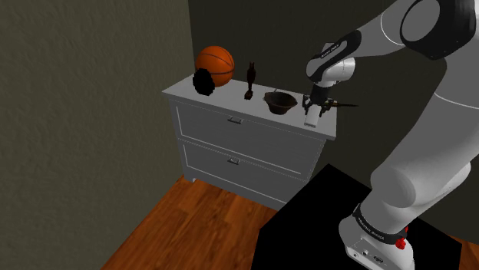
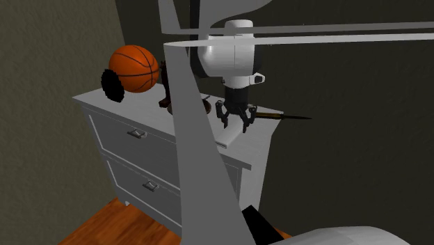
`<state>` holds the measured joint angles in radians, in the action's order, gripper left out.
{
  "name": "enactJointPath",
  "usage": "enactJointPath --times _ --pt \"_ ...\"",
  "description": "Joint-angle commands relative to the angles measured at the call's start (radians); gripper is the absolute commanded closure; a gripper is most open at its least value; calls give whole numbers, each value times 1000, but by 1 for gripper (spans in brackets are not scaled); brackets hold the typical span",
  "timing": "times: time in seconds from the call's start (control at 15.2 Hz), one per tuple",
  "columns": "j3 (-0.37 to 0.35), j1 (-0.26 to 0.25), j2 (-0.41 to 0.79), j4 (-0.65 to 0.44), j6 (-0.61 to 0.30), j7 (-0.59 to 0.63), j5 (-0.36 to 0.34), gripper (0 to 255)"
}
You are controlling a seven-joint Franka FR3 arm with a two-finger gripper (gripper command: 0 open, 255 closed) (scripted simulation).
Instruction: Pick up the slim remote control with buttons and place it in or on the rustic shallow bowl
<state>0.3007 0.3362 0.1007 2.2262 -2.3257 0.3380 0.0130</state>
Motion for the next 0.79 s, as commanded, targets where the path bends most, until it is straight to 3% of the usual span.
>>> enactJointPath --times 0.0,0.4,0.73 --pt "0 0 0 0 0 0 0 255" --pt "0 0 1 0 0 0 0 255" --pt "2 -2 -41 -24 64 11 -17 255"
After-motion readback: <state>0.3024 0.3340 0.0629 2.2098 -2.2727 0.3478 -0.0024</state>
